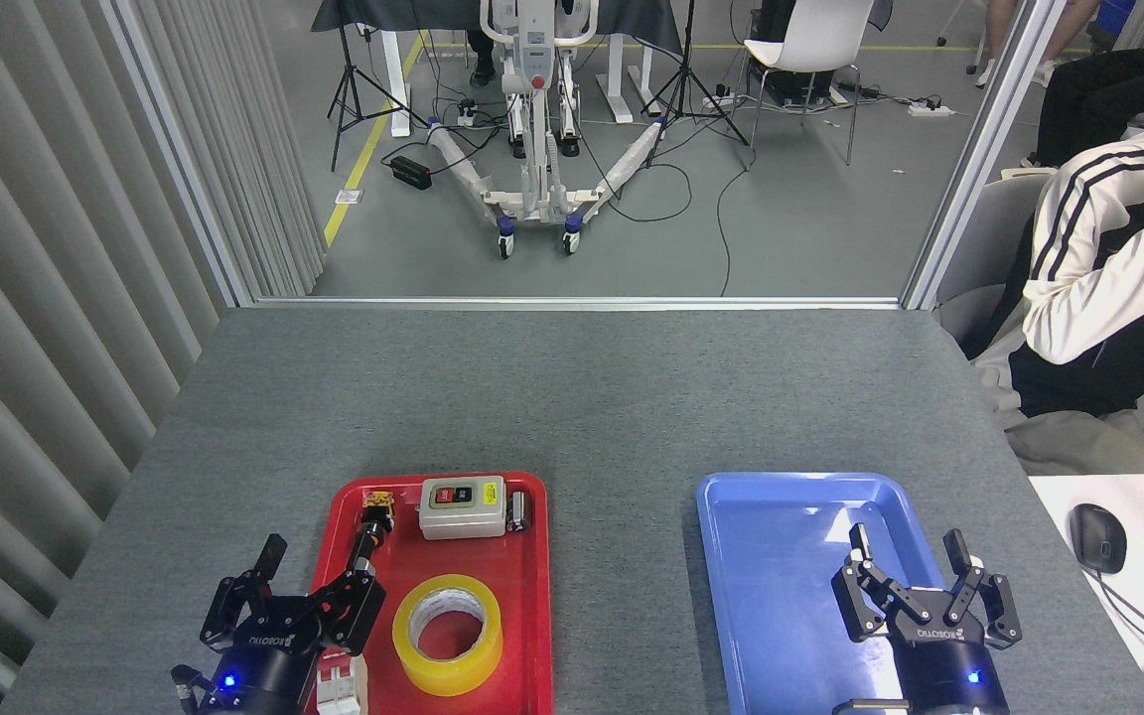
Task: Place and move tape with both arms
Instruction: 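Lower the left gripper onto the yellow tape roll and grasp its rim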
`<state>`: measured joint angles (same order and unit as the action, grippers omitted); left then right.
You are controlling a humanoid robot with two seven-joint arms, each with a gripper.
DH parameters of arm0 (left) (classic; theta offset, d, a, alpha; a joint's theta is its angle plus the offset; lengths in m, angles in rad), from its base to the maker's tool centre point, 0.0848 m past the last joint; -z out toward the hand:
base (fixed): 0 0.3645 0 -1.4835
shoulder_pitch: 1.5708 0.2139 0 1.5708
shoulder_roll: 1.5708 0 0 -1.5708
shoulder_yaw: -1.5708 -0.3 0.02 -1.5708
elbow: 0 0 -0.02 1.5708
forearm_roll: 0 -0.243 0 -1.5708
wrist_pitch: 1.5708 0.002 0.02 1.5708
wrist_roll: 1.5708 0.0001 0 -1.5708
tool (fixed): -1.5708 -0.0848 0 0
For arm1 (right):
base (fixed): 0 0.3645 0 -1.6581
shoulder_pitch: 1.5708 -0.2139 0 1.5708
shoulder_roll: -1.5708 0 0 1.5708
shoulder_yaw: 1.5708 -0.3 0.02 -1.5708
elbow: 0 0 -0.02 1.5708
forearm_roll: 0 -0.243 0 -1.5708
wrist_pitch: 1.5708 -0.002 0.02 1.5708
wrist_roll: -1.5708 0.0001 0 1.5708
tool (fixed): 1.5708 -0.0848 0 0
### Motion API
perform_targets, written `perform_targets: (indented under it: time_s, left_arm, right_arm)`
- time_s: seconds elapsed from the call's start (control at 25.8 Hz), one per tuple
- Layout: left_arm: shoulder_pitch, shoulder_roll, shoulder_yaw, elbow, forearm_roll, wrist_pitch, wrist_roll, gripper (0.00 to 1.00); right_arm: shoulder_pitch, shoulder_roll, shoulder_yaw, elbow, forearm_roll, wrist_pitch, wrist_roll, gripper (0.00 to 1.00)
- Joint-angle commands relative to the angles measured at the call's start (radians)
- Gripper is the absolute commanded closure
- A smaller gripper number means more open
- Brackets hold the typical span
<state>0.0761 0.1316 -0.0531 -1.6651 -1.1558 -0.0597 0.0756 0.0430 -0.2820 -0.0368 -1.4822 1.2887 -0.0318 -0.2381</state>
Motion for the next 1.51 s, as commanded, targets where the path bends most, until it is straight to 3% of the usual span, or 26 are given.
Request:
perform_targets:
  time_s: [0.0,0.19,0.27,0.47,0.58,0.81,1.28,1.47]
  left_arm:
    - [-0.015,-0.021,-0.001,-0.004,-0.002,-0.003,-0.079,0.00]
    - [-0.075,-0.009,-0.021,-0.028,-0.002,-0.020,-0.513,0.00]
    - [-0.127,-0.003,-0.070,-0.024,-0.001,-0.078,-0.634,0.00]
    - [-0.214,0.045,-0.096,0.028,-0.001,-0.235,-0.724,0.00]
    - [-0.246,0.042,-0.097,0.077,-0.002,-0.221,-0.804,0.00]
    - [-0.343,0.033,-0.103,0.173,-0.002,-0.178,-1.091,0.00]
    - [-0.438,-0.006,-0.120,0.337,-0.018,-0.178,-1.203,0.01]
    - [-0.457,-0.001,-0.119,0.366,-0.048,-0.178,-1.281,0.26]
  right_arm:
    - [0.000,0.001,0.000,0.000,0.000,0.000,0.000,0.00]
    - [-0.002,0.001,-0.002,0.000,0.000,0.001,0.000,0.00]
    - [-0.005,0.001,-0.002,0.000,0.000,0.001,0.000,0.00]
    - [-0.009,0.003,0.000,0.000,0.001,0.001,0.000,0.00]
    - [-0.011,0.000,0.000,0.000,0.000,0.001,0.000,0.00]
    - [-0.011,0.004,-0.002,0.000,0.000,0.001,0.002,0.00]
    - [-0.002,0.006,0.000,0.000,0.000,0.003,0.002,0.00]
    - [0.003,0.007,0.000,0.000,0.000,0.003,0.003,0.00]
